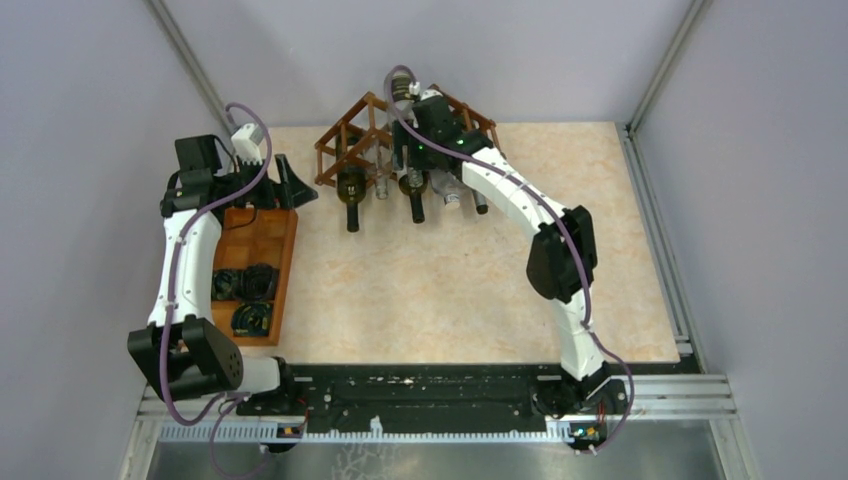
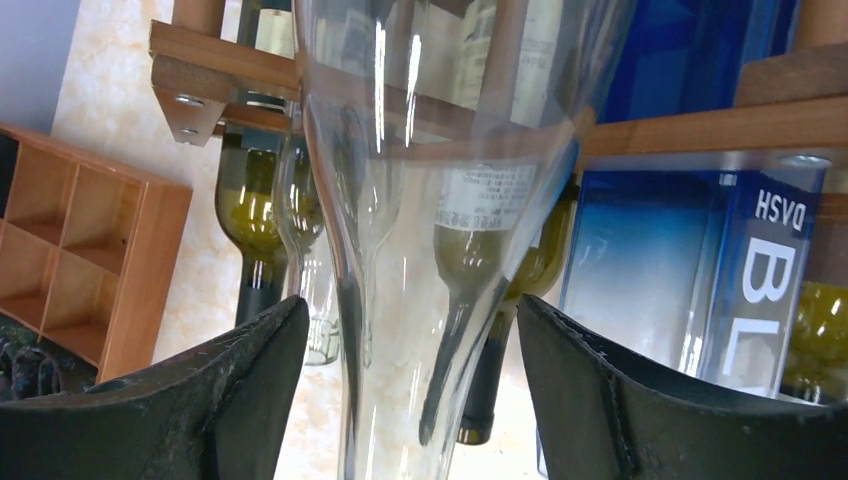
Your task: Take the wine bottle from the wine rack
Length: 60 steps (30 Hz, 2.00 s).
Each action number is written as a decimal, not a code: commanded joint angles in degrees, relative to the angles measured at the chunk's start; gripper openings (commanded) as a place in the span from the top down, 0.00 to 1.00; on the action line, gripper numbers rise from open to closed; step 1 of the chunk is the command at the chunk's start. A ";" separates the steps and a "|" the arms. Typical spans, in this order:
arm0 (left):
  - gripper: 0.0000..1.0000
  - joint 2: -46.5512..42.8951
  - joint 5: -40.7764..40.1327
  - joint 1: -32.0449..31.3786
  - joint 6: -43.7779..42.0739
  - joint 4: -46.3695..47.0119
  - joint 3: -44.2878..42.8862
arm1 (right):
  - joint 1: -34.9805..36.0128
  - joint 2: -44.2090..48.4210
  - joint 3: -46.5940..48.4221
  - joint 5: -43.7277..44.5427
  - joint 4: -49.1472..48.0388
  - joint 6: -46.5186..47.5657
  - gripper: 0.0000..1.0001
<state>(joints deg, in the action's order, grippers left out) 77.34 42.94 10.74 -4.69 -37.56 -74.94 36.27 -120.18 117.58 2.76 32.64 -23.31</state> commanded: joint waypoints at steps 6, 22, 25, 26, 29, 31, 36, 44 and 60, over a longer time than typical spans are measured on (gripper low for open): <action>0.01 -1.88 2.24 0.18 -2.76 -3.21 -1.43 | 0.23 -3.07 5.23 -1.01 -1.98 0.19 0.36; 0.01 -2.80 3.46 0.23 -6.03 -5.18 -1.49 | -0.52 -3.36 2.80 -1.90 -6.22 -0.89 0.33; 0.01 -2.78 3.56 0.16 -6.04 -5.35 -1.56 | -1.34 -3.79 2.76 -2.54 -6.51 -2.25 0.37; 0.01 -2.77 3.63 0.16 -6.03 -5.31 -1.56 | -1.56 -3.88 2.79 -3.56 -6.58 -2.59 0.39; 0.01 -2.88 3.58 0.16 -6.12 -5.46 -1.78 | -1.83 -4.07 2.74 -4.28 -6.63 -2.97 0.40; 0.01 -2.98 3.62 0.16 -6.25 -5.56 -1.93 | -1.93 -4.13 2.74 -4.56 -6.67 -3.14 0.43; 0.01 -3.24 3.73 0.22 -6.65 -5.94 -2.28 | -2.07 -4.08 3.06 -5.79 -6.51 -3.36 0.58; 0.01 -3.56 3.88 0.18 -8.57 -6.85 -2.58 | -2.04 -0.41 1.82 -7.96 -7.20 -3.92 1.00; 0.01 -4.61 4.71 -0.41 -20.57 -7.11 -1.61 | -2.09 20.31 -19.64 -18.22 -25.23 -5.73 1.00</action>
<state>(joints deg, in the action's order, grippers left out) 74.67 45.43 10.74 -19.66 -44.62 -75.33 33.85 -109.78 99.46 -8.25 19.51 -29.78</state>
